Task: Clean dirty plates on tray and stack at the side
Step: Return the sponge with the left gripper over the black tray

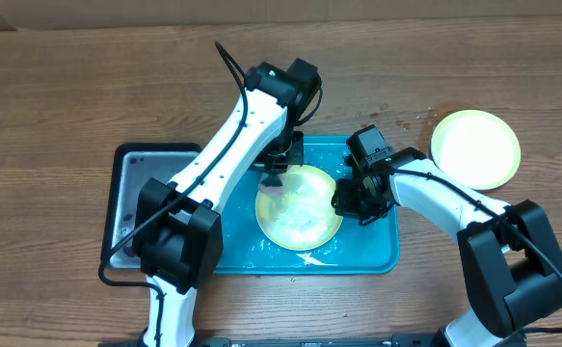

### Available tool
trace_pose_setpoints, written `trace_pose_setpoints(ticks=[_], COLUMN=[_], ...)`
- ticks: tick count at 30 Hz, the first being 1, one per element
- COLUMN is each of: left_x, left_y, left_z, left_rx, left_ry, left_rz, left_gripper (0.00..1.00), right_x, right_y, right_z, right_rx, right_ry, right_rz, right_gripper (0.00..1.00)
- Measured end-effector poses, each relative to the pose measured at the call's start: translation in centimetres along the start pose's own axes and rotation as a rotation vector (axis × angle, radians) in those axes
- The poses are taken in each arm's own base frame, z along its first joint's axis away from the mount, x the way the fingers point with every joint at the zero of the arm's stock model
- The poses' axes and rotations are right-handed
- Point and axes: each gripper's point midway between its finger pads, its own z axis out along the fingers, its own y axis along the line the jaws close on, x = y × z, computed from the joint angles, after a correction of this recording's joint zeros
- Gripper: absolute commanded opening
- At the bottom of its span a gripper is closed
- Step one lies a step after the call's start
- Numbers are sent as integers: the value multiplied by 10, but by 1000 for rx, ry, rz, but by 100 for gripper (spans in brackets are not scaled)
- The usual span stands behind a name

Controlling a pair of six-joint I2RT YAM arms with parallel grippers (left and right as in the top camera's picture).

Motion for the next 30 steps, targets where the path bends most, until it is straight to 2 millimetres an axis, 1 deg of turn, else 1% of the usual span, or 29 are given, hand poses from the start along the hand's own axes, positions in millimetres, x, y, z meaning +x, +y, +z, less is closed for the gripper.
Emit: trace_pose_setpoints(ticks=[2,4,8,10,12,14,16,17,18,19,21,23,25,26,28,30], left_x=[9,16,6,-1,-7,-9,-7,-5,-1,1,5,7,10,10,11,13], left_y=[16,40,74,89,101,113,126,132,143,152,165,184,207,217,235,248], left_z=[-6,-11,-13,-15,-22,-35,-52,-62,-80,-89,-101,-111,-113,-110,-98,-76], left_rx=[-63,-156,-237,-249,-242,-227,-207,-197,-180,-174,-163,-150,-137,-127,-98,-63], left_ry=[34,61,39,21,-14,-53,-103,-132,-183,-212,-247,-286,-314,-324,-327,-311], left_rz=[-13,-47,-139,-191,-240,-281,-316,-333,-361,-384,-414,-467,-523,-544,-577,-599], left_gripper=[4,4,4,5,4,4,4,4,4,4,5,5,4,5,4,4], right_x=[0,-1,-1,-1,-2,-5,-7,-8,-8,-7,-6,-5,-5,-5,-5,-5], right_y=[0,1,1,0,1,3,4,5,4,4,3,3,3,3,2,2], right_z=[0,0,-1,-2,-4,-7,-9,-9,-9,-9,-9,-9,-9,-9,-9,-9], right_rx=[-1,-2,-1,5,10,10,8,10,10,12,15,17,17,17,20,21], right_ry=[-2,-3,-3,-1,0,-7,-13,-14,-13,-10,-4,-1,0,0,-1,-3], right_rz=[-9,-16,-40,-49,-57,-65,-77,-83,-88,-90,-92,-95,-99,-101,-103,-106], right_gripper=[4,4,4,4,4,4,4,4,4,4,4,4,4,4,4,4])
